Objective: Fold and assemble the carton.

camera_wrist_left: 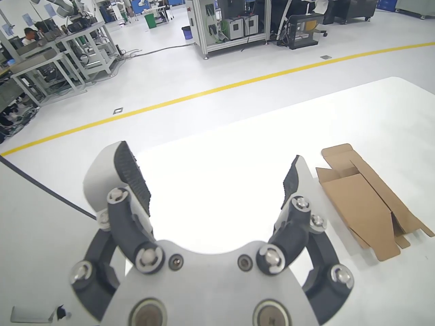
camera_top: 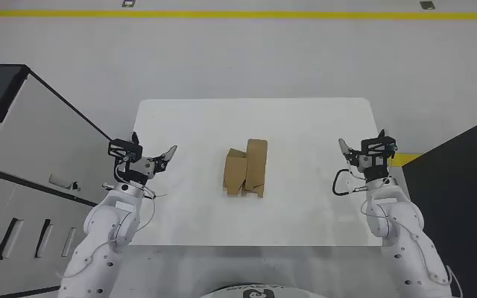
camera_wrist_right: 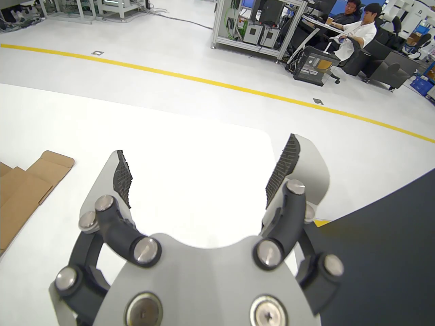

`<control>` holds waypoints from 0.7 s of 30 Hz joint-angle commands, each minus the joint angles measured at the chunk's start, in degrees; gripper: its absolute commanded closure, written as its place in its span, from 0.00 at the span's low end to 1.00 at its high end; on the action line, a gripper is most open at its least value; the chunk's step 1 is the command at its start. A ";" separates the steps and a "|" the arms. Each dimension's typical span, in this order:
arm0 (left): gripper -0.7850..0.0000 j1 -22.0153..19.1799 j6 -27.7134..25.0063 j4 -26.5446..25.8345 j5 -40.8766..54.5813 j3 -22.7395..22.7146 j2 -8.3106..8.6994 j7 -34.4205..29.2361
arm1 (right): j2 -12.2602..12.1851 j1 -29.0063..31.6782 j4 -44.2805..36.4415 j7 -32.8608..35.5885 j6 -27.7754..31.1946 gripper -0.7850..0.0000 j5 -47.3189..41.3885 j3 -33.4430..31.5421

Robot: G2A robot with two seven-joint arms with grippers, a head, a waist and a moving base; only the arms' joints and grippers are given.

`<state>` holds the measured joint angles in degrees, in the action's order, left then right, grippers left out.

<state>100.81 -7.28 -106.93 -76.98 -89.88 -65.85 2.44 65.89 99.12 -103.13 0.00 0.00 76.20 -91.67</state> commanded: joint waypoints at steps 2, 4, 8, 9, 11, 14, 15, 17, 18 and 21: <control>0.00 0.00 0.00 0.00 0.01 0.00 0.00 -0.01 | 0.00 0.00 0.00 0.00 0.00 0.00 0.00 0.00; 0.00 -0.18 -1.25 -0.59 -3.01 0.06 0.16 1.51 | 0.00 0.00 0.00 0.00 0.00 0.00 0.00 0.00; 0.00 -0.01 -5.05 -1.79 -10.99 1.89 0.50 4.66 | 0.00 0.00 0.00 0.00 0.00 0.00 0.00 0.00; 0.00 0.09 -5.49 -2.00 -13.94 2.61 0.59 5.66 | 0.00 0.00 0.00 0.00 0.00 0.00 0.00 0.00; 0.00 0.19 -6.00 -2.20 -20.00 4.54 0.73 7.64 | 0.00 0.00 0.00 0.00 0.00 0.00 0.00 0.00; 0.00 0.22 -5.96 -1.81 -27.66 7.86 0.81 10.14 | 0.00 0.00 0.00 0.00 0.00 0.00 0.00 0.00; 0.00 0.19 -5.83 -1.69 -28.87 8.73 0.80 10.79 | 0.00 0.00 0.00 0.00 0.00 0.00 0.00 0.00; 0.00 0.12 -5.57 -1.67 -29.39 8.89 0.80 10.91 | 0.00 0.00 0.00 0.00 0.00 0.00 0.00 0.00; 0.00 0.12 -5.57 -1.67 -29.39 8.89 0.80 10.91 | 0.00 0.00 0.00 0.00 0.00 0.00 0.00 0.00; 0.00 0.12 -5.57 -1.67 -29.39 8.89 0.80 10.91 | 0.00 0.00 0.00 0.00 0.00 0.00 0.00 0.00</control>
<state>100.93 -12.83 -108.60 -106.38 -80.98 -65.06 13.36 65.89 99.12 -103.13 0.00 0.00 76.20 -91.67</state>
